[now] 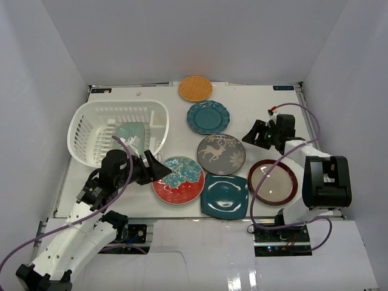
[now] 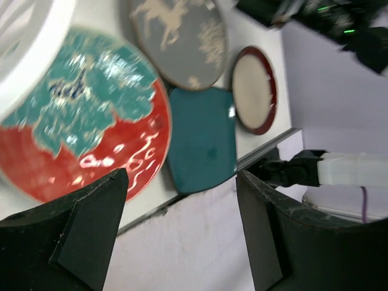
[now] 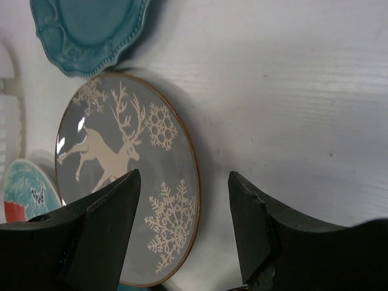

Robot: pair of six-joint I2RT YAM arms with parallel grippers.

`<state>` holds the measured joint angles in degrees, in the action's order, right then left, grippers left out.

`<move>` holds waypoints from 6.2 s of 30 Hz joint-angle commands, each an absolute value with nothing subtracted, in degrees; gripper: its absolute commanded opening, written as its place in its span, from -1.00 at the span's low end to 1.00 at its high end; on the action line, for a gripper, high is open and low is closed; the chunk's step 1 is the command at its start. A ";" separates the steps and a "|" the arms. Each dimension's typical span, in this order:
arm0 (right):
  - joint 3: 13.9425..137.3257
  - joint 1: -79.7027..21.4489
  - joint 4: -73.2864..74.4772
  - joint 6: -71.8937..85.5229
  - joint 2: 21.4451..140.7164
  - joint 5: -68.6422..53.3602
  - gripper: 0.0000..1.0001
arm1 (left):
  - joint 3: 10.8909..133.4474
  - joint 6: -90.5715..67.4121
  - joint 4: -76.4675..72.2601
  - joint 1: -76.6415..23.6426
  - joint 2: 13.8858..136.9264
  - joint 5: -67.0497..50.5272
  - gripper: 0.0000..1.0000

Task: Place the plates into the plastic bin on the countertop

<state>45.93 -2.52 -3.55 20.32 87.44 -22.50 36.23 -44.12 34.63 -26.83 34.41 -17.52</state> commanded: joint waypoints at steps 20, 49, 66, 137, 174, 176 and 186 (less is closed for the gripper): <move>36.65 -1.85 -24.08 32.60 93.27 -39.83 -0.84 | 48.86 -22.50 11.87 -27.07 42.19 -24.44 0.96; 120.81 -46.92 -3.18 32.26 121.61 -17.93 -0.85 | 45.71 -18.46 2.11 -26.81 17.94 15.29 0.96; 128.17 -52.38 -4.40 33.84 138.34 -10.65 -0.11 | 44.03 -19.25 2.90 -26.19 19.60 10.99 0.96; 74.41 -34.00 -22.07 33.67 88.75 -12.13 -0.84 | 43.51 -20.83 3.78 -21.36 23.82 6.06 0.96; 76.18 -37.19 -3.86 16.44 96.79 -28.51 0.16 | 43.33 -20.83 3.60 -21.00 22.76 5.45 0.96; 70.87 -34.02 -2.38 14.69 95.19 -32.68 0.10 | 43.42 -21.01 3.60 -20.92 23.03 4.66 0.96; 65.29 -31.99 8.25 2.99 104.03 -40.16 0.64 | 43.42 -21.45 3.69 -20.92 24.17 3.87 0.96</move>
